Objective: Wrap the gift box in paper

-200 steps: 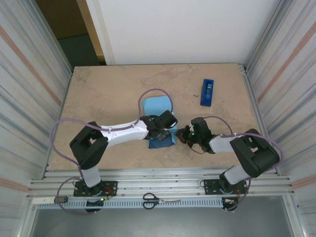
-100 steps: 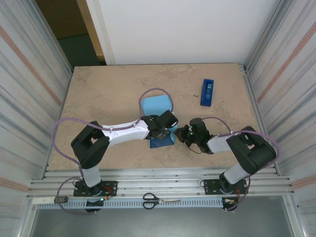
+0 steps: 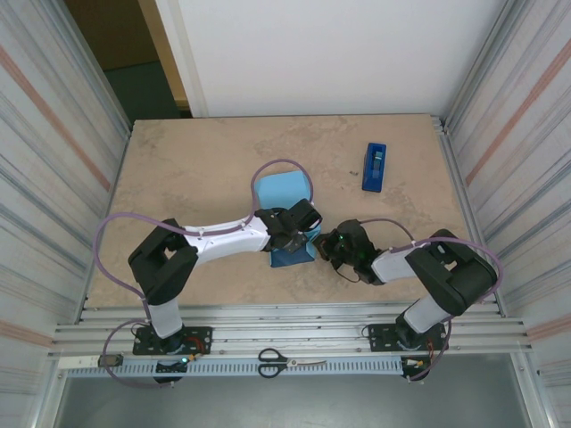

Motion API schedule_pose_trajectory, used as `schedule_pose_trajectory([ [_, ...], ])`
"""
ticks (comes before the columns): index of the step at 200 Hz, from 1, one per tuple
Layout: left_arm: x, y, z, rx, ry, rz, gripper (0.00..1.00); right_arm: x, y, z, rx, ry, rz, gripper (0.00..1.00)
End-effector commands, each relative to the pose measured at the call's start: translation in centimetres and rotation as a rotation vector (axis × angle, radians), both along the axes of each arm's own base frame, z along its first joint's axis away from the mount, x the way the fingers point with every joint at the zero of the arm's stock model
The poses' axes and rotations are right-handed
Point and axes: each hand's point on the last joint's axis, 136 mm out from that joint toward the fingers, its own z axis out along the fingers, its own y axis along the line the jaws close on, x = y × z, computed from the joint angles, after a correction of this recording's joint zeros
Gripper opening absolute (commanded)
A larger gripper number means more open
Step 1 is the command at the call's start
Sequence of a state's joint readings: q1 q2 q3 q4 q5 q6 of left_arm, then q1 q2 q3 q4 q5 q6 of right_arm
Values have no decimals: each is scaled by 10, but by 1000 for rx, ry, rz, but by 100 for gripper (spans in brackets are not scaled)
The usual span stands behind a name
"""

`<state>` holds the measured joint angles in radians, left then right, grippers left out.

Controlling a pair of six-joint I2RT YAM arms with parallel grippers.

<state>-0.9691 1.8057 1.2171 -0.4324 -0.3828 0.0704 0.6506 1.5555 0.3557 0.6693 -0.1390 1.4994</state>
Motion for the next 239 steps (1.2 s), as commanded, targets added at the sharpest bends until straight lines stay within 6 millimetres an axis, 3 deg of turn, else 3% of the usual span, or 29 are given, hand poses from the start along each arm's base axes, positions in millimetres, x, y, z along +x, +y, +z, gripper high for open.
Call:
schedule_pose_trajectory([
  [1,-37,30,-63,136,217,-10,61,1,-2,-4,9,19,-68,0],
  [144,-41,31,-62,131,225,-20,63,11,9,-2,71,-2,-211,0],
  [239,-41,32,-64,127,231,-7,62,-21,7,-37,-45,126,-196,0],
])
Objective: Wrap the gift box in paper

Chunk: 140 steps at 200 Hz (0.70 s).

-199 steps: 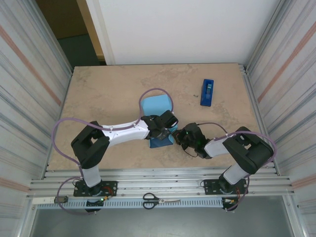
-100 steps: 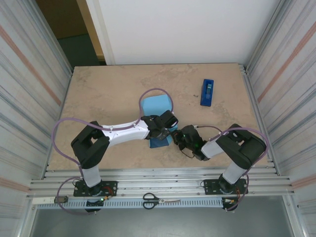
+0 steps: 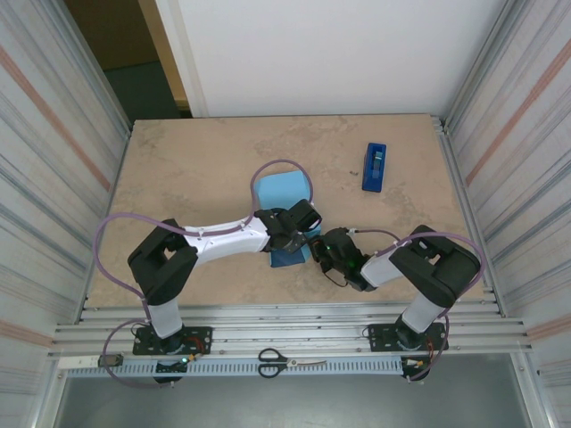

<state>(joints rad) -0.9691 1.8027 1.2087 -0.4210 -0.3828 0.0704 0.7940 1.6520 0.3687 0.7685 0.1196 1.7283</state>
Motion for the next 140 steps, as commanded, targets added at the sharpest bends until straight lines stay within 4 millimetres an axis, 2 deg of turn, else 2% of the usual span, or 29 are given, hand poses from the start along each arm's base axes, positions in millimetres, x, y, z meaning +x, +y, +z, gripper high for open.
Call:
schedule_pose_trajectory([
  [1,-42,32,-63,132,234,-7,62,-24,-6,-28,-74,118,6,0],
  [39,-40,31,-62,137,226,-10,62,-40,6,-32,-72,116,51,0],
  [88,-40,31,-60,130,226,-4,62,-54,3,-38,-70,124,46,0],
  [122,-41,32,-59,124,227,4,62,-61,12,-35,-65,116,85,0],
  [140,-42,33,-60,123,231,10,62,-60,14,-25,-61,89,93,0],
])
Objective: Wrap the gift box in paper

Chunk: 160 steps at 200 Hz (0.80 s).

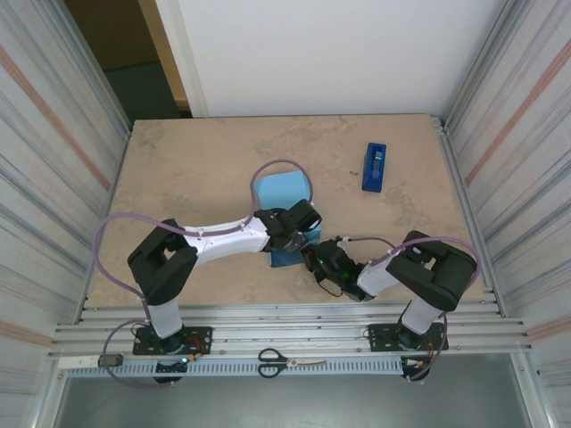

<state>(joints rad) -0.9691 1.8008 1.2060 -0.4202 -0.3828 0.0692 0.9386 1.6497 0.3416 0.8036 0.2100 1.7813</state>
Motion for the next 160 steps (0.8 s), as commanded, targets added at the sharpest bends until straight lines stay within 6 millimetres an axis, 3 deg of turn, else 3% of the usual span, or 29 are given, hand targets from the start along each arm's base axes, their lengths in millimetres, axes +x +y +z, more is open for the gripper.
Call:
schedule_pose_trajectory([
  [1,-42,33,-61,124,231,10,62,-29,-9,-25,-76,104,52,0],
  [30,-42,33,-63,124,239,15,62,-24,-36,-15,-211,86,24,0],
  [65,-43,33,-63,127,237,8,62,1,-63,3,-212,52,43,0],
  [107,-43,32,-63,128,242,10,62,21,-54,20,-174,9,109,0],
  [128,-43,32,-62,129,239,10,62,26,-35,26,-119,-40,169,0],
  [160,-44,32,-64,131,249,6,62,34,-24,20,-93,-34,179,0],
])
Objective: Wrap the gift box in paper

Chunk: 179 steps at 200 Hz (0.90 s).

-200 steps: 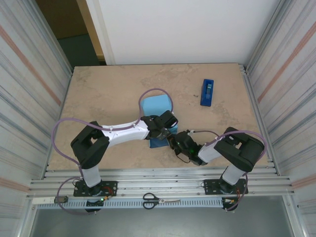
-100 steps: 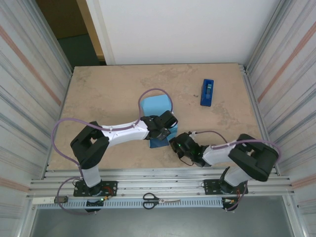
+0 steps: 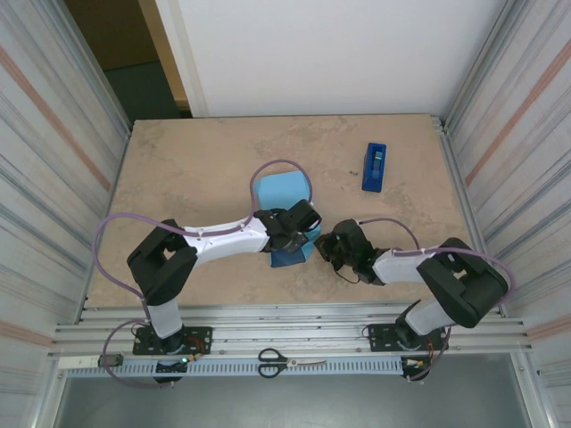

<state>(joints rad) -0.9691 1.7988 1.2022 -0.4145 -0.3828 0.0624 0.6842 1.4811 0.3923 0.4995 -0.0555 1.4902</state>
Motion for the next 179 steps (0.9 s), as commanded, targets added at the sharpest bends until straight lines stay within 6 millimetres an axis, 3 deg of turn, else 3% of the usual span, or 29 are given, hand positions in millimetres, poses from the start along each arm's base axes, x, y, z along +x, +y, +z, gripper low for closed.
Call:
schedule_pose_trajectory([
  [1,-44,32,-65,138,251,-1,62,8,17,7,42,-43,52,0],
  [27,-46,31,-65,130,256,1,61,16,3,-4,19,-25,17,0],
  [52,-45,30,-65,135,255,-4,61,11,-8,-20,-26,21,13,0],
  [85,-45,32,-66,142,249,-4,61,0,-2,-32,-16,92,42,0],
  [139,-45,29,-65,133,253,-12,61,-7,15,-37,36,127,20,0],
  [179,-46,32,-67,137,253,-8,61,-20,18,-42,-27,135,35,0],
])
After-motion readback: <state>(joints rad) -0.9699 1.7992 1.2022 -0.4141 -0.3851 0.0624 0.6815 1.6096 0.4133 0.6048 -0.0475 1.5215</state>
